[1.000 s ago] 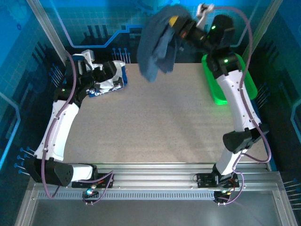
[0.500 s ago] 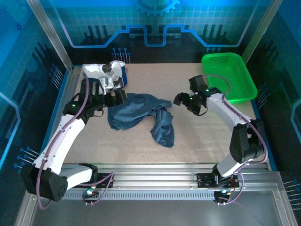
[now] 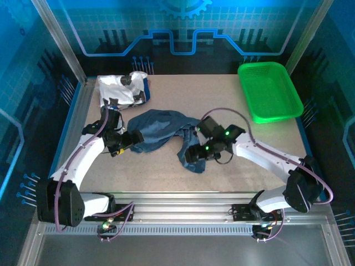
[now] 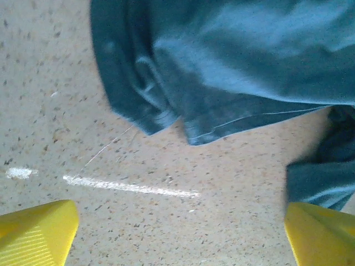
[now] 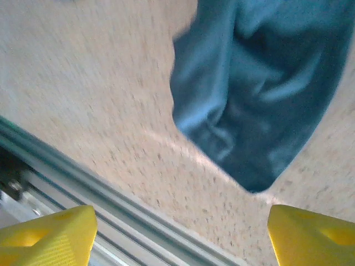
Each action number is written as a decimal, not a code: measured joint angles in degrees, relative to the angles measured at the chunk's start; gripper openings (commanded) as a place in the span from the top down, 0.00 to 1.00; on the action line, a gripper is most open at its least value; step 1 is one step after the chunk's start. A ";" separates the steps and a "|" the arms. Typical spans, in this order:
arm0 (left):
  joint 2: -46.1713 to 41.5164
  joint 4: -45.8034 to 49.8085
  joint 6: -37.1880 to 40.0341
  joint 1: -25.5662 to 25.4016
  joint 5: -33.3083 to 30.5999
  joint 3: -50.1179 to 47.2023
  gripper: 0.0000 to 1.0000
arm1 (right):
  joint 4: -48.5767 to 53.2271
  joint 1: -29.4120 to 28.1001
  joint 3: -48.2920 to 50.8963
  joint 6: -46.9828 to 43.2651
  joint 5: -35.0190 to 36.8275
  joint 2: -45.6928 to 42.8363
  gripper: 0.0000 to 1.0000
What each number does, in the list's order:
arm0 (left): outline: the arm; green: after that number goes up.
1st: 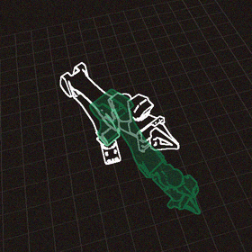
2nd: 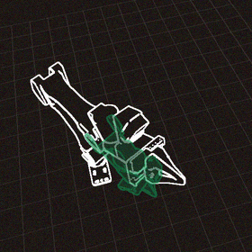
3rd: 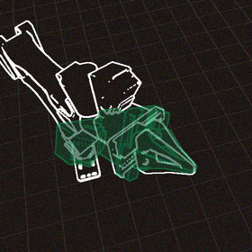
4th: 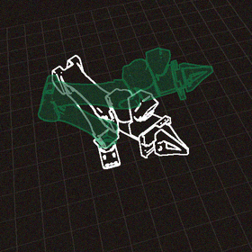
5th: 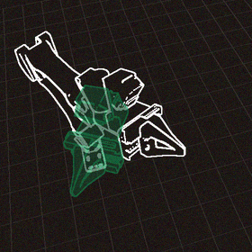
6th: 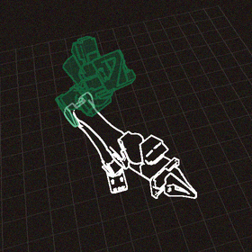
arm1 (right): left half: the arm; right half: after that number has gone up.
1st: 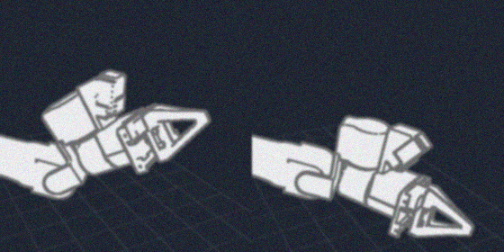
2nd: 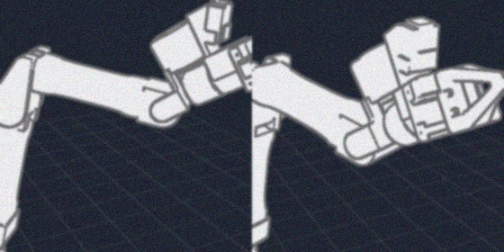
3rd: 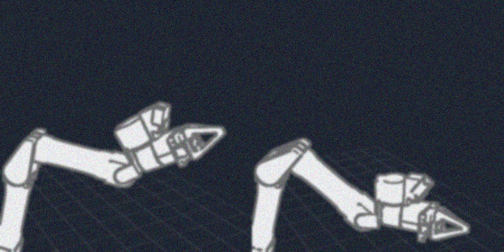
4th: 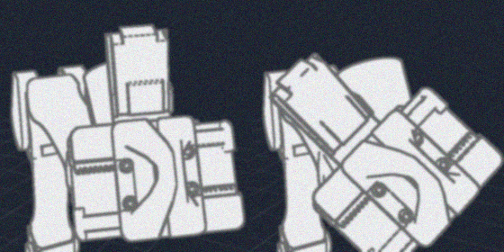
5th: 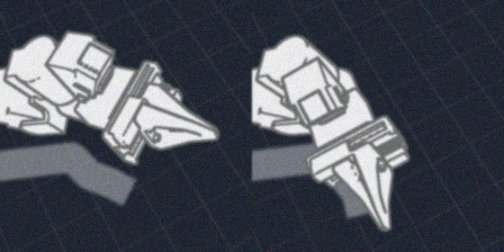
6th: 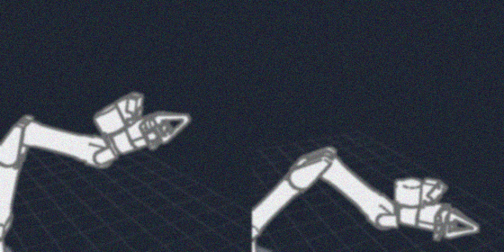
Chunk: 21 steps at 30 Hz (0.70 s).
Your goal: Fold and stack the t-shirts
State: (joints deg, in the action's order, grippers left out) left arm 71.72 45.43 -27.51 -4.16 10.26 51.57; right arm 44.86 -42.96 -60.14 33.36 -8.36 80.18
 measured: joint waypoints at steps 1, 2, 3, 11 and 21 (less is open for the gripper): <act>0.39 -0.24 -0.17 0.35 0.24 -0.61 0.11 | -0.02 -1.03 1.88 0.07 -0.02 0.13 0.19; 1.11 -0.59 -0.68 0.63 0.63 -1.46 0.12 | -0.20 -1.51 3.39 0.26 -0.02 0.24 0.19; 1.95 -0.98 -1.07 0.70 1.22 -2.12 0.14 | -0.74 -1.77 5.22 0.68 0.00 0.31 0.20; 8.13 -5.68 -2.51 0.96 2.75 -3.10 0.22 | -4.70 -1.77 8.87 2.19 0.46 3.80 0.22; 15.58 -14.21 -3.76 1.05 4.66 -3.10 0.43 | -8.90 -1.46 8.87 3.50 2.36 8.41 0.27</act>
State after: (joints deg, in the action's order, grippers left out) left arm 87.31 31.22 -31.27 -3.11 14.92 48.47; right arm 35.97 -44.42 -51.27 36.86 -6.00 88.60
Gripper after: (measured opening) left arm 0.618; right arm 0.753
